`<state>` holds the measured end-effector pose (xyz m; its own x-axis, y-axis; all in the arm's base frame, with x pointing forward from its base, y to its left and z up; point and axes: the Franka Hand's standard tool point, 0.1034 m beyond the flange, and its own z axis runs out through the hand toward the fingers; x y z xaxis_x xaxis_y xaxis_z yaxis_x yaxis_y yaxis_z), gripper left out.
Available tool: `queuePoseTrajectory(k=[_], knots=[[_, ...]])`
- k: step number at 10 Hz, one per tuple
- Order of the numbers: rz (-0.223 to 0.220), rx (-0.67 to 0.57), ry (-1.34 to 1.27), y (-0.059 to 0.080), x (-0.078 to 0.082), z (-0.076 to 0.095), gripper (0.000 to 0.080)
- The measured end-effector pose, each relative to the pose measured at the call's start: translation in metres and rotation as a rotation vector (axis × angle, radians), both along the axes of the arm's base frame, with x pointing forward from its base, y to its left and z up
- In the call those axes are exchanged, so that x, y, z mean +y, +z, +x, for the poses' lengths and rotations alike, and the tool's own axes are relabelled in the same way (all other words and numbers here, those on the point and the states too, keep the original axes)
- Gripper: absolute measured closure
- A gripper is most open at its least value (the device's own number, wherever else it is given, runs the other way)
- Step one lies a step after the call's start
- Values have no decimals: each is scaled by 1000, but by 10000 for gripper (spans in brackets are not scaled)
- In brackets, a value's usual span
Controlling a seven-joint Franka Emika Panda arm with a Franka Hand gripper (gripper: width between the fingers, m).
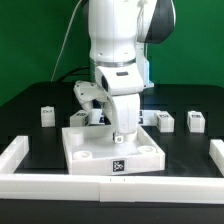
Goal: Assemble one leg
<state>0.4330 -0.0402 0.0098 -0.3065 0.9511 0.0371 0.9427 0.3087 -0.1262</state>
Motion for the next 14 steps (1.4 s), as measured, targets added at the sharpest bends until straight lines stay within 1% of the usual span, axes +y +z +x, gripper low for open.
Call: queuePoseTrajectory(k=[1,2,3,4,5,6,12,13,14], knots=[[0,2,-1,-1,0,-1,271],[0,2,-1,-1,-1,-1,435],[0,2,-2,-1,-1,-1,435],[0,3,-2,-1,-1,-1,594],[0,1,-3,-1,-1,-1,721],[0,-6,-3,0,-1,1,731],[-2,-15,-28,0,1,3,731],[-11,-21,-138,0,14,4,731],[-14,-24,-185,0,30,7,731]])
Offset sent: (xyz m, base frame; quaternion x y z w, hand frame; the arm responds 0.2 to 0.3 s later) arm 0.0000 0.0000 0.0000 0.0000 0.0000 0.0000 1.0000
